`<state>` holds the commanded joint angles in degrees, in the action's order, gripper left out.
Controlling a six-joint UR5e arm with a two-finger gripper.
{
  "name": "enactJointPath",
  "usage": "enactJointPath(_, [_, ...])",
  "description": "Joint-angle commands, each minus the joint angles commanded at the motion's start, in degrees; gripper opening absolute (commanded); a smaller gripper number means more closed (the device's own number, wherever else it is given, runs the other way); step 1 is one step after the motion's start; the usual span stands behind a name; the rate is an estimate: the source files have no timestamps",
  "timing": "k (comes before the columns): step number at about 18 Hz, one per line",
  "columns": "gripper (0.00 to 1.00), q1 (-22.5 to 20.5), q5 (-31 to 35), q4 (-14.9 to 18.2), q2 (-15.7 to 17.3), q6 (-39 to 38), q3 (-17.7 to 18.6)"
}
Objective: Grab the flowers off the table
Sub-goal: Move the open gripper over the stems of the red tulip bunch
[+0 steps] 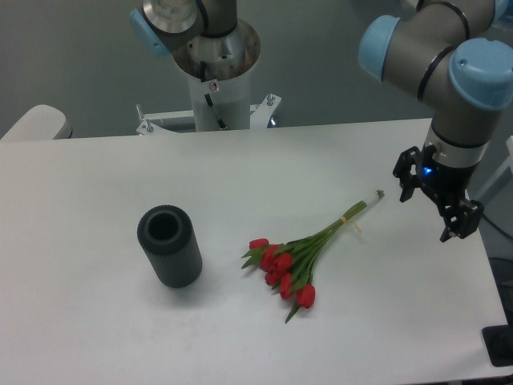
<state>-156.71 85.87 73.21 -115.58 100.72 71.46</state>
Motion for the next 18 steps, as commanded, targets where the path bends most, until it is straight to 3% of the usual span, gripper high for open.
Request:
enactJointPath(5, [1.0, 0.6, 0.6, -0.3, 0.2, -0.5, 1.0])
enactJointPath(7, [1.0, 0.7, 0.5, -0.6, 0.7, -4.8, 2.3])
enactJointPath(15, [1.0, 3.0, 0.4, -3.8, 2.0, -24.7, 10.6])
enactJointPath(18, [1.0, 4.6, 0.5, -7.5, 2.5, -28.6, 15.2])
